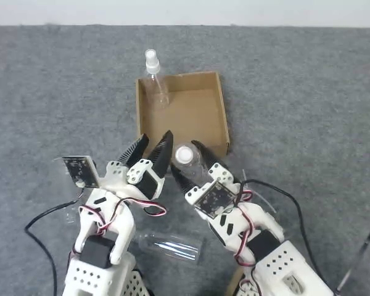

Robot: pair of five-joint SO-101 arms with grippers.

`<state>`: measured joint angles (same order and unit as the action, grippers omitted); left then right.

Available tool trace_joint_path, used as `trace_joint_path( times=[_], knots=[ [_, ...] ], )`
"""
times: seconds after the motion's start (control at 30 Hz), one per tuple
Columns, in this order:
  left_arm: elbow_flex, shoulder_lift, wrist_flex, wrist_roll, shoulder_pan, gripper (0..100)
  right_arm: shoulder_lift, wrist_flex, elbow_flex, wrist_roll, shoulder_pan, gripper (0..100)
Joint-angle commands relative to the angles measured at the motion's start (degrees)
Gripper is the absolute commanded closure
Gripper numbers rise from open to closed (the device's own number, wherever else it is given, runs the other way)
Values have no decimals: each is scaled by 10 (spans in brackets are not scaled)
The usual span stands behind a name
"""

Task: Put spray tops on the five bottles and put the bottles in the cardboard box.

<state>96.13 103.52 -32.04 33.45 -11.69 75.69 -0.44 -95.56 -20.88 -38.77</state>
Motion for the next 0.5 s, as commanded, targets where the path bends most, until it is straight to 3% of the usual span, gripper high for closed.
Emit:
trace_joint_path(
  times=[0.0, 0.37, 0.47],
  knots=[
    [-18, 11, -2, -7, 15, 805, 15, -3, -11, 6, 27, 981],
    [-20, 11, 24, -11, 97, 805, 15, -3, -13, 6, 29, 981],
    [-20, 11, 24, -44, 130, 805, 15, -3, -12, 6, 29, 981]
  ],
)
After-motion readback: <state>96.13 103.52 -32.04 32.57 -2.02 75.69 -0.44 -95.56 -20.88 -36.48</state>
